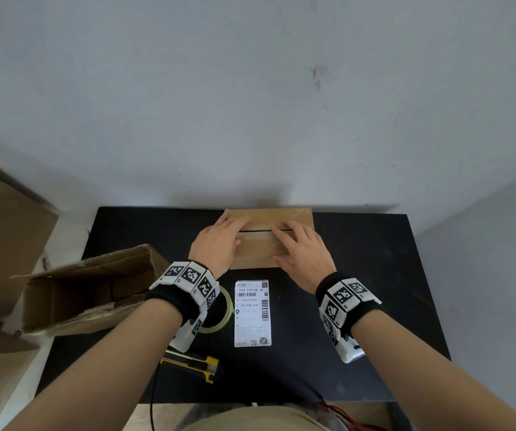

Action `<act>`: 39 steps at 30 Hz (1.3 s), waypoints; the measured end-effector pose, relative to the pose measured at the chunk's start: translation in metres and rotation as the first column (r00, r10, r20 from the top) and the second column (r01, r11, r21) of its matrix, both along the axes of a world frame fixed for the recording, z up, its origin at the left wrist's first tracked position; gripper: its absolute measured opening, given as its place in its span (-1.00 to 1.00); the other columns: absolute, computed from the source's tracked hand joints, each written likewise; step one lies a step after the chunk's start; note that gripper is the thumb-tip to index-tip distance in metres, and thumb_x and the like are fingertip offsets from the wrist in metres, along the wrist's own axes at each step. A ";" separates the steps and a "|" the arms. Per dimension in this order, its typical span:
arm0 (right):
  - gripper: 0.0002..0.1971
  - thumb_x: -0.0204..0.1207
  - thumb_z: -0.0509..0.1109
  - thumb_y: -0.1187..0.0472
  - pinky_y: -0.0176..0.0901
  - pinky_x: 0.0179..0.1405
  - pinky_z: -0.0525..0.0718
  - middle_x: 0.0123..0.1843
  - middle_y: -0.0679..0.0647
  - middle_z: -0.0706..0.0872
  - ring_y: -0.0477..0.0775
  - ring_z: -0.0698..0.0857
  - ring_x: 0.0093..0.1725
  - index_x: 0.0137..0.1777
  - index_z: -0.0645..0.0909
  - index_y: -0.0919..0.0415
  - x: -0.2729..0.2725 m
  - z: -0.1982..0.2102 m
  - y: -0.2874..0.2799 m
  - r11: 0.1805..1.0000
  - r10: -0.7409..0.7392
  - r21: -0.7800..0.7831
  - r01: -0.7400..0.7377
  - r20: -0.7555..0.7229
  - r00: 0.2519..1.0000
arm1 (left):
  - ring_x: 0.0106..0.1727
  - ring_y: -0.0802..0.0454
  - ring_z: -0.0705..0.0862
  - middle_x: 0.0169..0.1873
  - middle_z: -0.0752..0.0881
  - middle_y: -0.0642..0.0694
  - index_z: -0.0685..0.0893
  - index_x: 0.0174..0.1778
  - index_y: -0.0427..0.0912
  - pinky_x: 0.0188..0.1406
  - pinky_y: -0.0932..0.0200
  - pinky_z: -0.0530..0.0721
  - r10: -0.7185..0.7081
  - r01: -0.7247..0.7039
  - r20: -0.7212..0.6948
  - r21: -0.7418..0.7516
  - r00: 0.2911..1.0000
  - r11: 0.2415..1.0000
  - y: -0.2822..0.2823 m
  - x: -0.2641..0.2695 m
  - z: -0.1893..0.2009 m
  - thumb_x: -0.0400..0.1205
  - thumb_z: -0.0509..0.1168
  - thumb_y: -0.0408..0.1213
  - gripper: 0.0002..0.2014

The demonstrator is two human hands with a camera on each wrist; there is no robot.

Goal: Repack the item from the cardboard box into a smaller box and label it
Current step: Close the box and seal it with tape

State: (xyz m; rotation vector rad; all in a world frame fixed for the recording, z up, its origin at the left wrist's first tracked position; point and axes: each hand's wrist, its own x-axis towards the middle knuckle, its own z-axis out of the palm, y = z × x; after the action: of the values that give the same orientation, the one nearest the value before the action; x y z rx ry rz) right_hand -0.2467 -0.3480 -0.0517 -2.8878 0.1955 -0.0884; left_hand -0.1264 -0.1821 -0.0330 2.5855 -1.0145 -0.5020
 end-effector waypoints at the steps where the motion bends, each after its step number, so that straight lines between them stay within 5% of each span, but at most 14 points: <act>1: -0.39 0.30 0.58 0.04 0.21 0.22 0.62 0.30 0.23 0.62 0.30 0.62 0.25 0.36 0.57 0.16 0.000 -0.002 0.001 1.000 -0.014 -0.016 0.015 0.033 0.999 | 0.65 -0.02 0.12 0.62 0.23 -0.01 0.31 0.56 0.04 0.54 -0.04 0.26 -0.031 0.031 0.009 0.018 0.999 0.999 -0.001 -0.001 0.000 0.72 0.11 -0.32 -0.54; 5: -0.43 0.28 0.61 0.01 0.15 0.11 0.66 0.22 0.21 0.68 0.28 0.68 0.16 0.30 0.63 0.16 0.003 -0.005 0.002 0.999 -0.013 -0.031 0.015 0.068 0.998 | 0.68 -0.02 -0.02 0.66 0.07 -0.04 0.27 0.58 0.03 0.61 -0.05 0.08 -0.087 0.086 0.002 0.139 0.996 0.987 -0.004 -0.008 -0.002 0.67 0.15 0.07 -0.45; 8: -0.46 0.31 0.58 -0.02 0.12 0.09 0.68 0.20 0.20 0.70 0.25 0.70 0.13 0.28 0.64 0.16 0.003 -0.009 -0.001 0.998 0.012 -0.068 -0.004 0.108 0.994 | 0.67 -0.07 0.00 0.66 0.07 -0.08 0.13 0.62 0.01 0.62 -0.02 0.06 -0.105 0.098 0.036 0.154 0.994 0.983 -0.006 -0.012 -0.003 0.64 0.22 0.02 -0.35; 14: -0.47 0.51 0.05 -0.14 0.08 0.16 0.64 0.20 0.18 0.71 0.18 0.71 0.14 0.28 0.65 0.08 0.007 -0.013 -0.005 0.989 0.035 -0.146 -0.026 0.061 0.998 | 0.68 -0.07 -0.04 0.67 0.03 -0.08 0.09 0.64 -0.01 0.62 0.03 0.02 -0.102 0.091 0.036 0.242 0.994 0.966 -0.011 -0.012 -0.001 0.70 0.13 -0.02 -0.40; 20: -0.52 0.49 0.13 -0.12 0.14 0.16 0.64 0.20 0.27 0.68 0.28 0.69 0.16 0.21 0.70 0.08 0.004 -0.014 -0.007 0.992 0.048 -0.120 -0.043 0.038 0.998 | 0.67 -0.10 -0.04 0.66 0.05 -0.10 0.05 0.65 -0.06 0.63 0.00 -0.05 -0.082 0.066 0.046 0.277 0.996 0.959 -0.015 -0.023 0.004 0.71 0.12 -0.09 -0.40; 24: -0.66 0.38 0.52 0.04 0.17 0.07 0.69 0.23 0.33 0.65 0.35 0.68 0.17 0.11 0.73 0.19 0.004 -0.011 -0.005 0.993 0.076 -0.096 -0.071 0.051 0.996 | 0.67 -0.08 -0.24 0.67 -0.12 -0.10 -0.11 0.66 -0.10 0.59 -0.15 -0.26 -0.076 0.026 0.116 0.376 0.990 0.926 -0.019 -0.035 0.007 0.75 0.00 -0.18 -0.41; 28: -0.66 0.30 0.62 0.14 0.05 -0.09 0.77 0.11 0.25 0.70 0.26 0.72 0.05 0.05 0.73 0.24 0.000 -0.002 0.002 0.996 0.083 -0.046 -0.080 0.054 0.995 | 0.65 -0.05 -0.30 0.66 -0.24 -0.09 -0.23 0.65 -0.14 0.60 -0.15 -0.24 -0.047 0.016 0.073 0.379 0.996 0.925 -0.015 -0.045 0.010 0.66 0.11 -0.38 -0.25; 32: -0.68 0.15 0.68 0.28 -0.04 -0.13 0.74 -0.01 0.15 0.71 0.18 0.73 -0.08 -0.09 0.75 0.19 0.000 0.012 0.013 0.997 0.049 -0.062 -0.046 0.058 0.997 | 0.67 -0.01 -0.16 0.67 -0.17 -0.10 -0.04 0.66 -0.14 0.66 -0.04 -0.10 -0.105 0.069 0.107 0.293 0.989 0.954 -0.004 -0.045 0.020 0.59 0.22 -0.46 -0.23; 36: -0.68 0.04 0.70 0.34 -0.16 -0.36 0.70 -0.12 0.11 0.71 0.13 0.73 -0.21 -0.19 0.75 0.15 -0.006 0.023 0.029 0.997 0.028 -0.076 -0.025 0.039 0.999 | 0.66 -0.02 0.05 0.65 0.09 -0.10 0.26 0.59 -0.11 0.63 0.09 0.06 -0.110 0.094 0.137 0.112 0.984 0.989 0.015 -0.049 0.030 0.58 0.22 -0.49 -0.37; 39: -0.82 0.24 0.59 0.38 -0.05 -0.32 0.70 -0.07 0.20 0.69 0.23 0.72 -0.16 -0.16 0.73 0.27 -0.015 0.029 0.047 0.998 0.005 -0.056 -0.005 0.011 1.000 | 0.57 -0.03 0.27 0.57 0.30 -0.07 0.47 0.45 -0.13 0.52 0.08 0.29 -0.116 0.117 0.189 0.004 0.975 0.993 0.031 -0.062 0.037 0.60 0.23 -0.45 -0.53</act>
State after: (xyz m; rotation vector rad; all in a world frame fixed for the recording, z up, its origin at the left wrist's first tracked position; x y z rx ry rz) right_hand -0.2621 -0.3006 -0.0229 -2.9423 0.1868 -0.1107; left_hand -0.1888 -0.1512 0.0043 2.6163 -1.2331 -0.2833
